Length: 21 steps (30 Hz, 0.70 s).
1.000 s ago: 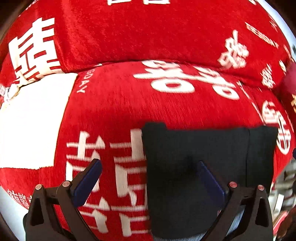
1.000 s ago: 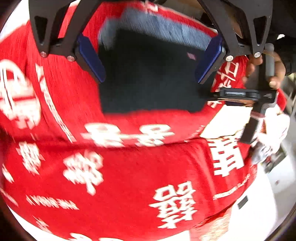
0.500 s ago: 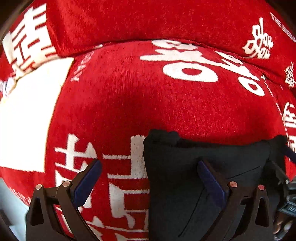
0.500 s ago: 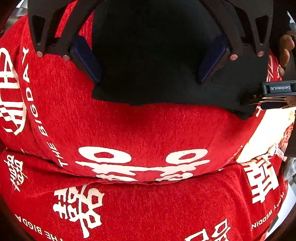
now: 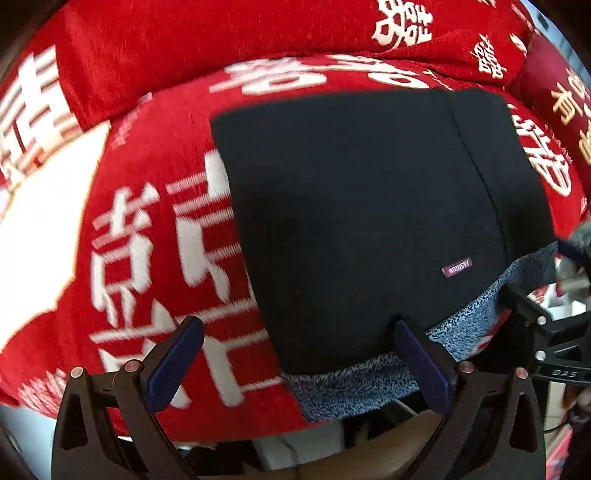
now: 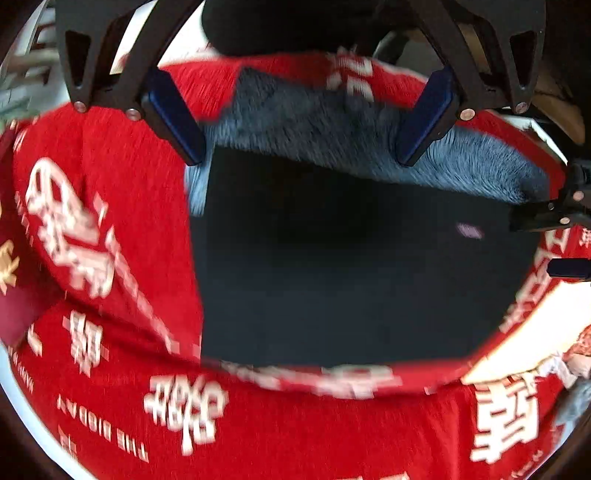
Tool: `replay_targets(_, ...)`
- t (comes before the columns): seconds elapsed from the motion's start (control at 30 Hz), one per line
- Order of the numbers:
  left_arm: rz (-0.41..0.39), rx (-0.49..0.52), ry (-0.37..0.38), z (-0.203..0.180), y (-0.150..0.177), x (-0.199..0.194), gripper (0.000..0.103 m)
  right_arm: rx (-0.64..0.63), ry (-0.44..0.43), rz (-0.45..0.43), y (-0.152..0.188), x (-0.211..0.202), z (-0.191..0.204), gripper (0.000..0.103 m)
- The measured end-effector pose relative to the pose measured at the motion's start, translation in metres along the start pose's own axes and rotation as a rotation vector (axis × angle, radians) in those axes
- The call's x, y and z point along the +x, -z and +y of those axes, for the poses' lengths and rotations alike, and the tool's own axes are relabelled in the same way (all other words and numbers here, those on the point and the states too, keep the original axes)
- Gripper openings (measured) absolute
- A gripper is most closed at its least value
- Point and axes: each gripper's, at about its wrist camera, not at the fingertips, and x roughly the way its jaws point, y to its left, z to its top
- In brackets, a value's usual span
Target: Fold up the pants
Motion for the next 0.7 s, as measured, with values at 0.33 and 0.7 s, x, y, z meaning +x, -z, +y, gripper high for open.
replay_targets(0.33,0.007,-0.080,0.038,0.012,-0.002,0.000,0.103,0.020,-0.090,-0.226,-0.085,-0.046,-0.007,0.103)
replay_targets(0.7,-0.036,-0.052,-0.011,0.003,-0.003,-0.019,0.103,0.131,-0.092,-0.076,-0.130,0.006,-0.022,0.103)
